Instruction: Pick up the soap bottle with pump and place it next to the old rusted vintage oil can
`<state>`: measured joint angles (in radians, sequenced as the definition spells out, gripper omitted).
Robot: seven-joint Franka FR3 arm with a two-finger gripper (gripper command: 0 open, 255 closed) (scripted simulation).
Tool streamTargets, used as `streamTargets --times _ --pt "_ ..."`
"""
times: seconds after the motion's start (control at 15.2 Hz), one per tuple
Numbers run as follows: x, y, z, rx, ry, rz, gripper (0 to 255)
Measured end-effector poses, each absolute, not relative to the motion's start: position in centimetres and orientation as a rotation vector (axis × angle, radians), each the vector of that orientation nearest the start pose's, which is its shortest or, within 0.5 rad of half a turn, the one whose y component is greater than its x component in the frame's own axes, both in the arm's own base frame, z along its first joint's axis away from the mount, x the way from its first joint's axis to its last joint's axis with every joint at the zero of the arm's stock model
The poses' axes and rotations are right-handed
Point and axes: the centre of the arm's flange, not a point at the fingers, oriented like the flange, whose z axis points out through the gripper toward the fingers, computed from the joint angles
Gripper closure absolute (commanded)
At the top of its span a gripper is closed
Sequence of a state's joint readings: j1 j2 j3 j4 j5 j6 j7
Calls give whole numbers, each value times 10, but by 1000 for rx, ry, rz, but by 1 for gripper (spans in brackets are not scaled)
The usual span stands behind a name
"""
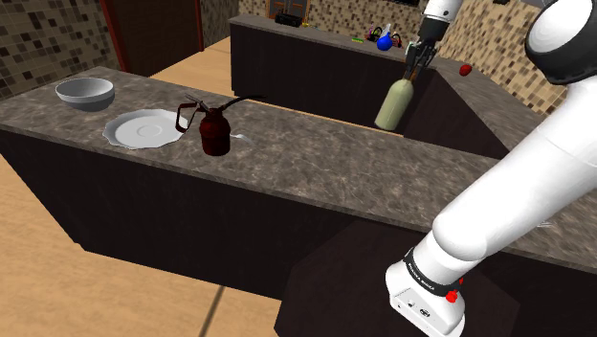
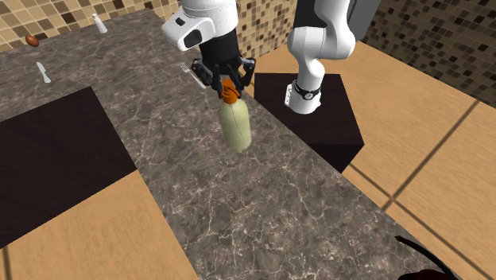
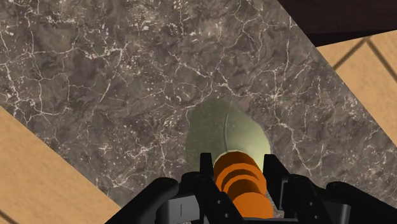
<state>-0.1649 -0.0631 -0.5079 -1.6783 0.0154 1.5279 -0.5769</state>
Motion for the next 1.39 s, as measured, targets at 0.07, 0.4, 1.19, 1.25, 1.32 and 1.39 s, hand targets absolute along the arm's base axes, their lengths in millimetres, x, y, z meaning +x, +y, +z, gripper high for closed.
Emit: streamTargets --times 0.07,0.4,1.19,1.25,1.32,1.39 --pt "410 -334 605 -3044 143 77 255" --pt "411 -335 633 -3044 143 77 255" --pt "411 -335 696 -3044 143 77 255" --pt "412 -335 701 -3044 143 77 255" --pt "412 -336 707 -3044 143 77 255" --pt "412 -336 712 -3044 143 77 255"
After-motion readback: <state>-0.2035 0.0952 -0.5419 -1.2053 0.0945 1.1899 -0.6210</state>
